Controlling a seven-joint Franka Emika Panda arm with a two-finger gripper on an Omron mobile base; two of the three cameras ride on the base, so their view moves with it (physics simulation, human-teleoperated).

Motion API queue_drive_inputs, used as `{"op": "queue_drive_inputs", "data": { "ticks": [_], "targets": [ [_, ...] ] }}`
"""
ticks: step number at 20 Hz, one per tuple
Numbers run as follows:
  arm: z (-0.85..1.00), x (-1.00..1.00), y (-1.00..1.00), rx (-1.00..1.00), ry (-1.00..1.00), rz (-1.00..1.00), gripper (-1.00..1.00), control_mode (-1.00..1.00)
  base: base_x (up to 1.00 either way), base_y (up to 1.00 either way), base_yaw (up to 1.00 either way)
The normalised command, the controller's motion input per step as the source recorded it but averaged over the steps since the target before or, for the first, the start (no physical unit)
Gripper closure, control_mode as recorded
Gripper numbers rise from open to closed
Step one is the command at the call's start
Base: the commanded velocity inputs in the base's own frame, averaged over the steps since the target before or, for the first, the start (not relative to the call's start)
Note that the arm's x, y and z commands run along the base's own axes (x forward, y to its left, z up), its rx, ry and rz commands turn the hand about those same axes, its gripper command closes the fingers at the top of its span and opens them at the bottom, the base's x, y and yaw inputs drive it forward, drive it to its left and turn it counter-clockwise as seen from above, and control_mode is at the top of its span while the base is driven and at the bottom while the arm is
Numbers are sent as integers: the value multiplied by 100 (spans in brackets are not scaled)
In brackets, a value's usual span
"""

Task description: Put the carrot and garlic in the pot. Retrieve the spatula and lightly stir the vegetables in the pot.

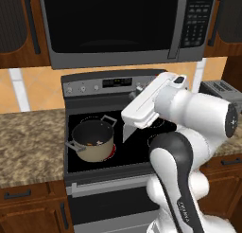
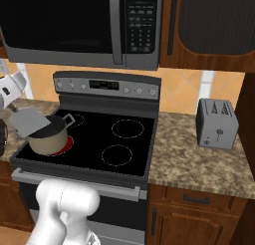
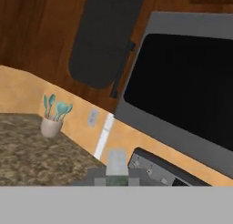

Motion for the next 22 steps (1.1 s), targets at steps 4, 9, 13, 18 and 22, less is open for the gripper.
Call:
{"op": "queue_drive_inputs", "data": {
  "ticks": [4, 9, 13, 18, 22],
  "targets": [
    [-38, 38, 87, -15, 0, -11, 100, -100, 0, 0, 0],
    [-30, 58, 53, -7, 0, -14, 100, -100, 0, 0, 0],
    [-33, 60, 6, 0, 0, -12, 100, -100, 0, 0, 0],
    [-39, 66, 0, 5, 1, -5, 100, -100, 0, 0, 0],
    [-20, 67, 4, 12, 1, 0, 100, -100, 0, 0, 0]
  ]
}}
